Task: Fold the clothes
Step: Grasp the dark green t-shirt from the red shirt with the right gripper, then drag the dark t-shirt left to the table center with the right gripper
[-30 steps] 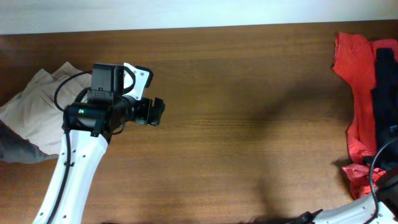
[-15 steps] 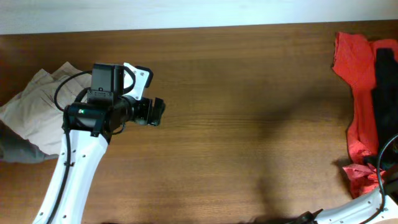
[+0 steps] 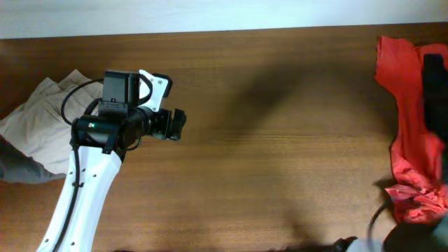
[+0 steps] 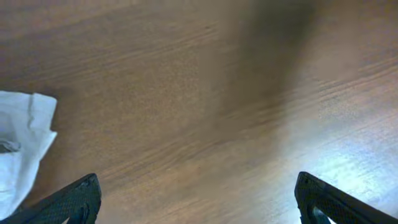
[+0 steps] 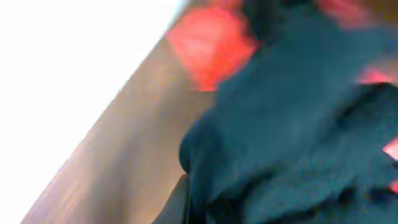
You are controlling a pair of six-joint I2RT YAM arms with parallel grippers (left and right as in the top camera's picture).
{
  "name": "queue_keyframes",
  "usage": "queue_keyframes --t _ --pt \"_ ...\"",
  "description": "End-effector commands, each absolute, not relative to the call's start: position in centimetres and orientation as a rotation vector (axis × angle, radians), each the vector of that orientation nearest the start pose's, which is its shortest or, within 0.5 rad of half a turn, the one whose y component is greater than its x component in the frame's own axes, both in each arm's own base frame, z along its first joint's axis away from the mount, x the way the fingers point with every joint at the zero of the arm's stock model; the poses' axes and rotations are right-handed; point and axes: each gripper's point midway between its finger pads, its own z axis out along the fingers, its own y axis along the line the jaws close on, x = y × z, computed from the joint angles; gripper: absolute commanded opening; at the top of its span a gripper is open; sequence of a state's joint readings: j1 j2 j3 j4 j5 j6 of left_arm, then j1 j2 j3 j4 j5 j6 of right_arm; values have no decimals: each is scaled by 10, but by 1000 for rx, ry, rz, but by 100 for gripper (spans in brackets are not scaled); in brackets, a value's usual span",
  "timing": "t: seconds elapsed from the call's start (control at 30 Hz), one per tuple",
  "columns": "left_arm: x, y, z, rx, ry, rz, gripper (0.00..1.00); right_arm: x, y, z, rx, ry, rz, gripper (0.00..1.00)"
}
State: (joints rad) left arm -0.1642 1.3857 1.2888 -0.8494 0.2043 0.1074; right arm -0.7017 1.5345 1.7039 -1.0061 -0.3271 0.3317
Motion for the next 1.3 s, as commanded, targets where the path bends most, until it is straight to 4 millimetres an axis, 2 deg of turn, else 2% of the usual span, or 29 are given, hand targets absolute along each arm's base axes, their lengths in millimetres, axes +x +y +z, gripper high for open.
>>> queue_keyframes --t 0.0,0.03,0.07,0.17,0.23,0.33,0.43,0.53,0.6,0.73,0.8,0.93,1.0,1.07,1.13,1.27 --pt "359 -93 221 406 2450 -259 99 358 -129 335 728 2187 249 4" --pt "360 -92 221 406 2448 -258 99 361 -114 334 689 2213 244 4" --pt "360 -92 221 414 2446 -254 99 366 -90 328 628 2263 242 4" --pt "362 -87 221 399 2449 -211 99 377 -37 305 487 2387 254 4" --pt "363 -83 222 388 2448 -185 99 382 -9 288 409 2456 248 4" --pt "363 -82 225 384 2443 -186 99 390 20 274 314 2508 225 4" --pt "360 -91 226 408 2439 -258 99 396 45 278 226 2482 210 4" --pt "359 -92 226 410 2441 -264 99 398 60 280 181 2472 248 4" --pt "359 -92 226 410 2439 -263 100 399 73 278 144 2480 280 4" --pt "361 -91 227 407 2433 -254 99 403 114 265 28 2508 348 5" --pt "361 -89 227 403 2434 -244 100 406 141 255 -44 2519 387 12" --pt "361 -89 227 403 2435 -240 99 407 193 231 -252 2536 413 45" --pt "361 -89 227 403 2438 -240 99 404 206 224 -351 2534 394 52" --pt "360 -89 226 403 2441 -240 99 403 204 222 -353 2538 347 54" --pt "360 -89 226 403 2442 -240 99 402 193 222 -330 2551 285 54" --pt "360 -89 226 403 2441 -241 99 390 151 213 -245 2650 143 58"
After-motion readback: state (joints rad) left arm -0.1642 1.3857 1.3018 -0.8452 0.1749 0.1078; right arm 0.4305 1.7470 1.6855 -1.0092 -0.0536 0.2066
